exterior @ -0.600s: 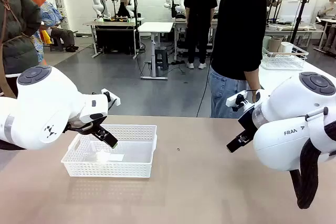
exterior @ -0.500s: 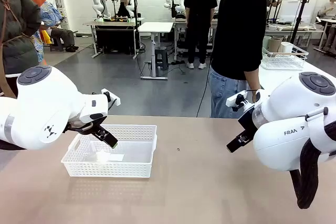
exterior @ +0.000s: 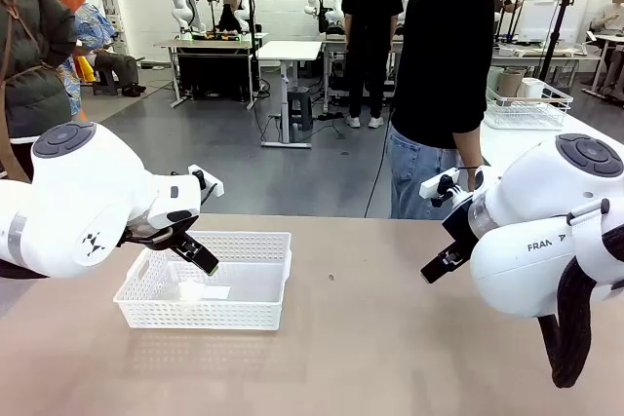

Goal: Clean and organize the cups into the basket.
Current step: Pick up the Organizing basket and move it to the center of the table, then pick up the Reusable plastic cup from the right side of the table and place it inside the Organizing basket.

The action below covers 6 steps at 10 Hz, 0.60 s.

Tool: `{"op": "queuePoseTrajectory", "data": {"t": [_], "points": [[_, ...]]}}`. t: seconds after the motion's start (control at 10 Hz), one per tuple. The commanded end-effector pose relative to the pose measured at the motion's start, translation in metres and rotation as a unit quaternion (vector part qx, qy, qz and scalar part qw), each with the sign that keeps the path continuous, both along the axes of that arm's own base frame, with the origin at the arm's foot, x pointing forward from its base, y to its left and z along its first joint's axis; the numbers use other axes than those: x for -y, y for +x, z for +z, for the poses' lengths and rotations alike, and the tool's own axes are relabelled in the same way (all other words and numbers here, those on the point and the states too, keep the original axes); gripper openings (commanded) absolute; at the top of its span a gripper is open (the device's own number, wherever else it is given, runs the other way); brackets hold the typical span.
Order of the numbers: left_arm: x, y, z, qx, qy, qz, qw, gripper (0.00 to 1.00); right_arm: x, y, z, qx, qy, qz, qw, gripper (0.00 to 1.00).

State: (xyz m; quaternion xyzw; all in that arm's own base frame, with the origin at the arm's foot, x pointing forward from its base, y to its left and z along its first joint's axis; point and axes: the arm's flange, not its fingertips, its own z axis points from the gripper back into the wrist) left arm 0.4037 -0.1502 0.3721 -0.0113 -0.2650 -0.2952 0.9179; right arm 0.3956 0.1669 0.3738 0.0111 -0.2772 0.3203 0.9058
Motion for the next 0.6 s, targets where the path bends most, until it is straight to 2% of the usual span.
{"op": "queuePoseTrajectory", "data": {"t": [0.0, 0.5], "points": [[0.0000, 0.0000, 0.0000, 0.000, 0.000, 0.000, 1.000, 1.00, 0.0000, 0.0000, 0.0000, 0.000, 0.000, 0.000, 1.000, 1.00], [0.0000, 0.0000, 0.0000, 0.000, 0.000, 0.000, 1.000, 1.00, 0.0000, 0.0000, 0.0000, 0.000, 0.000, 0.000, 1.000, 1.00]]}}
